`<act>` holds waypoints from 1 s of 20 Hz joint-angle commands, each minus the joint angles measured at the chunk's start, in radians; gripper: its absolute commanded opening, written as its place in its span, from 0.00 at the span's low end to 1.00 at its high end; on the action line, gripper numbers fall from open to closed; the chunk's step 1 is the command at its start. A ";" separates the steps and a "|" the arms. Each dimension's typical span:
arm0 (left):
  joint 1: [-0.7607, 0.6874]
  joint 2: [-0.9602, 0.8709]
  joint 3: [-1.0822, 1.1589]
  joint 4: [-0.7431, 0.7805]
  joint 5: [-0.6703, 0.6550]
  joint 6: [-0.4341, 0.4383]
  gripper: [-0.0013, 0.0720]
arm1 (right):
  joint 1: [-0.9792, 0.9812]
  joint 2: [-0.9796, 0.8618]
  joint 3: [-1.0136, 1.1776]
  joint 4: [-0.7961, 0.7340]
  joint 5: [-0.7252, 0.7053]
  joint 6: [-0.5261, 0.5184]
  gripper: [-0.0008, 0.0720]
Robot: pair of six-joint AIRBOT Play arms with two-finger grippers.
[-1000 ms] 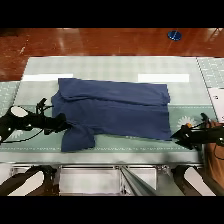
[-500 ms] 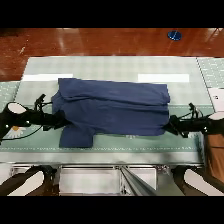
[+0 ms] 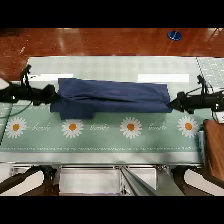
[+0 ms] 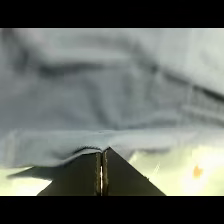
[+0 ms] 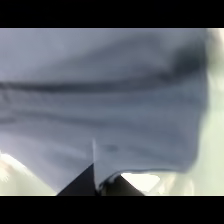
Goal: Fold the shirts.
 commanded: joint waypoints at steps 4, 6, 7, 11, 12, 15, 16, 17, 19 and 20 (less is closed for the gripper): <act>-0.054 -0.359 0.406 0.000 -0.005 -0.035 0.04 | 0.064 -0.219 0.231 0.055 -0.097 0.011 0.04; -0.065 -0.467 0.517 0.002 -0.039 -0.058 0.04 | 0.068 -0.291 0.292 0.075 -0.123 0.027 0.04; -0.067 -0.512 0.565 0.002 -0.052 -0.078 0.04 | 0.067 -0.320 0.318 0.078 -0.123 0.032 0.04; -0.084 -0.616 0.648 0.002 -0.102 -0.086 0.67 | 0.067 -0.391 0.359 0.077 -0.135 0.029 0.58; -0.085 -0.619 0.650 0.011 -0.119 -0.073 0.71 | 0.061 -0.391 0.361 0.065 -0.134 0.030 0.58; -0.037 -0.603 0.694 0.037 -0.204 -0.050 0.71 | -0.008 -0.361 0.366 0.057 -0.103 0.048 0.58; -0.006 -0.577 0.700 0.039 -0.230 -0.029 0.71 | -0.040 -0.341 0.365 0.023 -0.091 0.057 0.58; 0.026 -0.541 0.699 0.039 -0.240 -0.027 0.71 | -0.072 -0.322 0.363 -0.035 -0.078 0.084 0.58; 0.069 -0.447 0.676 0.036 -0.204 -0.035 0.71 | -0.109 -0.294 0.320 -0.133 -0.077 0.131 0.58; 0.073 -0.386 0.641 0.036 -0.154 -0.035 0.71 | -0.111 -0.293 0.288 -0.146 -0.085 0.131 0.58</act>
